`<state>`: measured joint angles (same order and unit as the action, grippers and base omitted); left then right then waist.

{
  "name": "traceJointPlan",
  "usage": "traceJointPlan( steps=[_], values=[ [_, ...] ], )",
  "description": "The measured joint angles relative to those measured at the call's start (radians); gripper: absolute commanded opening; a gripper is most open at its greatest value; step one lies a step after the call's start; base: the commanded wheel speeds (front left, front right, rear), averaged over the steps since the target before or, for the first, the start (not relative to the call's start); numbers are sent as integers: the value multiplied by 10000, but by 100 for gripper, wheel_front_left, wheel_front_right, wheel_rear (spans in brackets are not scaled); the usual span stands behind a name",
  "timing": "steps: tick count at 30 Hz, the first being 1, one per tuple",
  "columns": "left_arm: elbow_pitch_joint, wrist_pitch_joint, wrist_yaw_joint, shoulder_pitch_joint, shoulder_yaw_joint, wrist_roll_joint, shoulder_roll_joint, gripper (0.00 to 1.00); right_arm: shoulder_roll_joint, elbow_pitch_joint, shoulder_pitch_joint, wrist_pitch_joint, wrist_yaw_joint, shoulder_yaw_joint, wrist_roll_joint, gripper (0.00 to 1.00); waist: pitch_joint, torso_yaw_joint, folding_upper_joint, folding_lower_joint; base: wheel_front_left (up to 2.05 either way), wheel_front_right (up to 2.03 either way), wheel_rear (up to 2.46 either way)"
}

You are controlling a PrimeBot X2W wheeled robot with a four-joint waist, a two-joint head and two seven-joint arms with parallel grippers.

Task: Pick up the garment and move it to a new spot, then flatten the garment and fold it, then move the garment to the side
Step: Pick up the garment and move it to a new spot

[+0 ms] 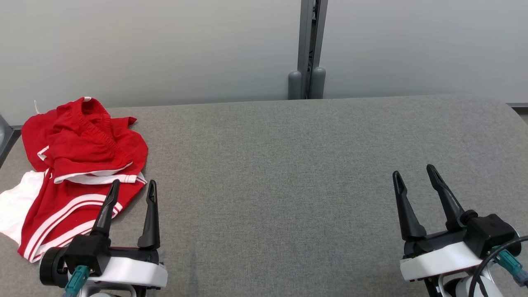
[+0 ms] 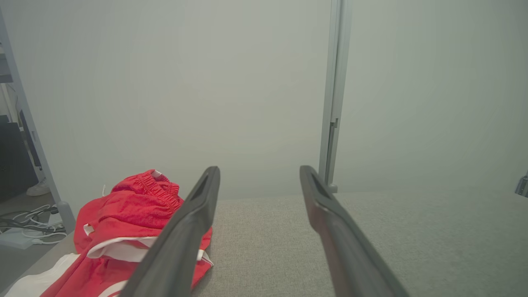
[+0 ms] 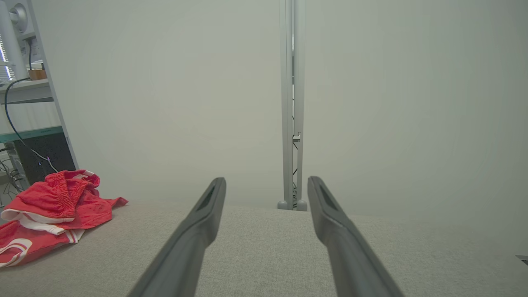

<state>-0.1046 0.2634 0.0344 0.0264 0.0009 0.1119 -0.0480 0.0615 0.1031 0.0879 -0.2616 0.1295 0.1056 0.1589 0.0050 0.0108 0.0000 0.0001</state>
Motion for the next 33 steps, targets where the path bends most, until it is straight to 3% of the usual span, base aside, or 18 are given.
traceJointPlan(
  steps=[18,33],
  values=[
    [-169,0,2,29,-25,31,2,100,0,27,-5,0,0,13,-4,100,21,189,0,0,0,0,0],
    [-347,8,-21,66,10,148,0,100,4,84,-69,-4,0,65,63,100,-17,1250,0,0,0,0,0]
  ],
)
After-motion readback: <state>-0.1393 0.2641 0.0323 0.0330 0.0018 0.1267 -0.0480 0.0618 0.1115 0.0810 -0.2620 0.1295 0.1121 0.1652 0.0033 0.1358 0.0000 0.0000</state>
